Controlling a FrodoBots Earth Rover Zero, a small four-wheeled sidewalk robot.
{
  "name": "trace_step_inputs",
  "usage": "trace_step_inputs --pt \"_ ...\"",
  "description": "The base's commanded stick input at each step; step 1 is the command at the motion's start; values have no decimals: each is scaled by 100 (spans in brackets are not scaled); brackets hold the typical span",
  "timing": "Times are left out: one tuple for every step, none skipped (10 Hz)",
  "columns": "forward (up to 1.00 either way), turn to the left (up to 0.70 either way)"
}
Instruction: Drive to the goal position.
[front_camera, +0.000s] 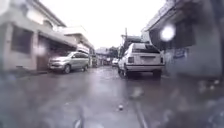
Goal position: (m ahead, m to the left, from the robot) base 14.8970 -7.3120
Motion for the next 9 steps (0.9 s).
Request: trace_step_inputs --pt "100 27" --pt "100 24" --pt "100 1" --pt "100 0" --pt "100 0" --pt "100 0" --pt "100 0" --pt "100 0" --pt "100 0"
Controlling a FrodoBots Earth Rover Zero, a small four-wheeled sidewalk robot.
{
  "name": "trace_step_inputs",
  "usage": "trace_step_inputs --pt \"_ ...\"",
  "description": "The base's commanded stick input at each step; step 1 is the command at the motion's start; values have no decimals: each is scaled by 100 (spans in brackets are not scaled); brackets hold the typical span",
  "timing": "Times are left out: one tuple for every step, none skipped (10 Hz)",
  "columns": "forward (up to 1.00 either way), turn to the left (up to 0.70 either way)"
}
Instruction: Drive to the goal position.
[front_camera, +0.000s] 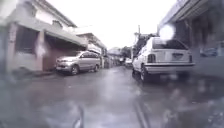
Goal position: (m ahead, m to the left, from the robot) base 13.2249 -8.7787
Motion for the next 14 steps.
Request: trace_step_inputs --pt "100 0" --pt "100 0" --pt "100 0" --pt "100 0" --pt "100 0" --pt "100 0" --pt "100 -12" --pt "100 -20" --pt "100 0" --pt "100 0" --pt "100 0" --pt "100 0" --pt "100 0" --pt "100 0"
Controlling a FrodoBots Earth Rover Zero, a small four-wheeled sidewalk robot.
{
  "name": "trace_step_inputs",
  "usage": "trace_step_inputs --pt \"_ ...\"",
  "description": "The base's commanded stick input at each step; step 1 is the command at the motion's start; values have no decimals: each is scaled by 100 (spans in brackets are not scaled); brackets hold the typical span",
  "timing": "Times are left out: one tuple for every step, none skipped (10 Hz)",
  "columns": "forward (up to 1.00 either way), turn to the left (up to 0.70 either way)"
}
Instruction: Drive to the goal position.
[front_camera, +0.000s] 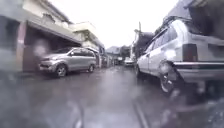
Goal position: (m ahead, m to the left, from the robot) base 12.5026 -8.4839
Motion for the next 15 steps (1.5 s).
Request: trace_step_inputs --pt "100 0" --pt "100 0" --pt "100 0" --pt "100 0" --pt "100 0" --pt "100 0" --pt "100 0" --pt "100 0" --pt "100 0" --pt "100 0" --pt "100 0" --pt "100 0" --pt "100 0" --pt "100 0" --pt "100 0"
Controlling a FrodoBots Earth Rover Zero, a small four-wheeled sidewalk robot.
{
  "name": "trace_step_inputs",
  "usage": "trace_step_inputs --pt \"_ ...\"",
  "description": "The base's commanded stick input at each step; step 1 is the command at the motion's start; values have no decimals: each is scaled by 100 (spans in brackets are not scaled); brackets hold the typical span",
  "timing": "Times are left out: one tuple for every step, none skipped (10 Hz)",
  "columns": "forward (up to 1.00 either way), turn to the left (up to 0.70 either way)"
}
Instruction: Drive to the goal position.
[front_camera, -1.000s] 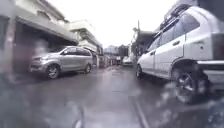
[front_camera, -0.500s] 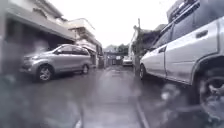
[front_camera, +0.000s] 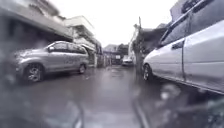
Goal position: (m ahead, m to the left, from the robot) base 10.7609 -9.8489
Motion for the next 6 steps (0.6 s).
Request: trace_step_inputs --pt "100 0" --pt "100 0" --pt "100 0" --pt "100 0" --pt "100 0" --pt "100 0"
